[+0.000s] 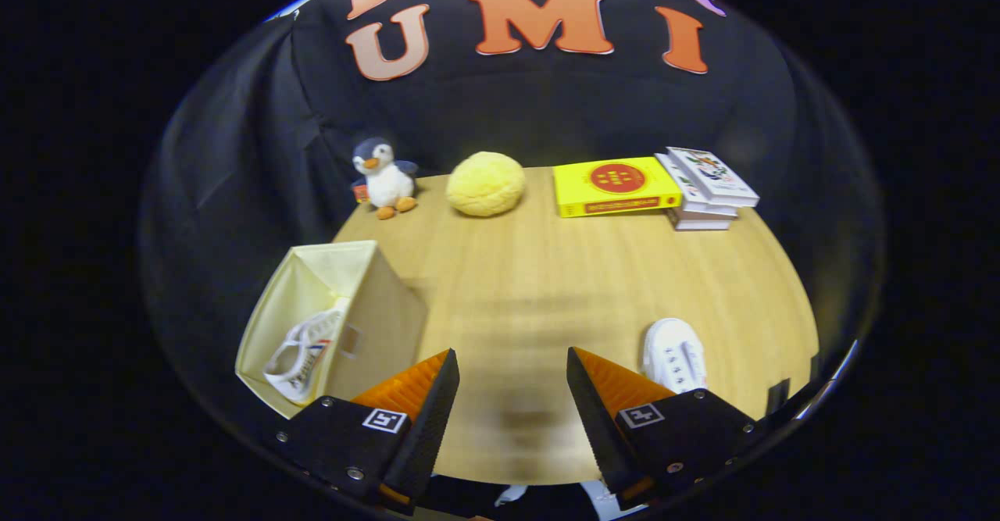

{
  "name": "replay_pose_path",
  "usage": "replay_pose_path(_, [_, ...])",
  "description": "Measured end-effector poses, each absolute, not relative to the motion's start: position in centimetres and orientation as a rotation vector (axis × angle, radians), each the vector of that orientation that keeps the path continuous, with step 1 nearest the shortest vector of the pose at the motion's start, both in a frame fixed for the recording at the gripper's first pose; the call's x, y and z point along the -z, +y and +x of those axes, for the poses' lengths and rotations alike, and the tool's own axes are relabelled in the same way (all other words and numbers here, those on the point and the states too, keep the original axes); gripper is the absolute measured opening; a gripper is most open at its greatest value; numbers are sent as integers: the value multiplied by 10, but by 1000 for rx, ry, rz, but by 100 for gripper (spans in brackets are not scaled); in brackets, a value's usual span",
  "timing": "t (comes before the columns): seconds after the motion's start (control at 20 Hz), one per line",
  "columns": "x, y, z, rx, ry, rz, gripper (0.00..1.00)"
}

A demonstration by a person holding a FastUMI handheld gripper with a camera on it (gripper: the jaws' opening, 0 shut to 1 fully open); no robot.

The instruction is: Open the storage box then place both shoes into the box .Put the left shoe in first, then the right shoe, with the right side of both shoes facing outward in a uniform manner.

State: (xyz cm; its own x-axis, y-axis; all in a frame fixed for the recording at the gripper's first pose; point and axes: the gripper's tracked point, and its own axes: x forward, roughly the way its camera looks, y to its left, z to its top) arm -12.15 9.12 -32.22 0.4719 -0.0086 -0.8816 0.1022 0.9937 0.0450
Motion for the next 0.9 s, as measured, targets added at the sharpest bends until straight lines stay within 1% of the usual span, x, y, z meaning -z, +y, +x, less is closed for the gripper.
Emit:
replay_pose_path(0.15, [332,16,-156,172,1083,23,83])
replay_pose_path(0.35, [350,-54,-200,222,1115,-77,84])
replay_pose_path(0.65, [390,-85,-228,149,1163,-164,85])
replay_pose_path(0.9, [419,-100,-243,105,1208,-177,82])
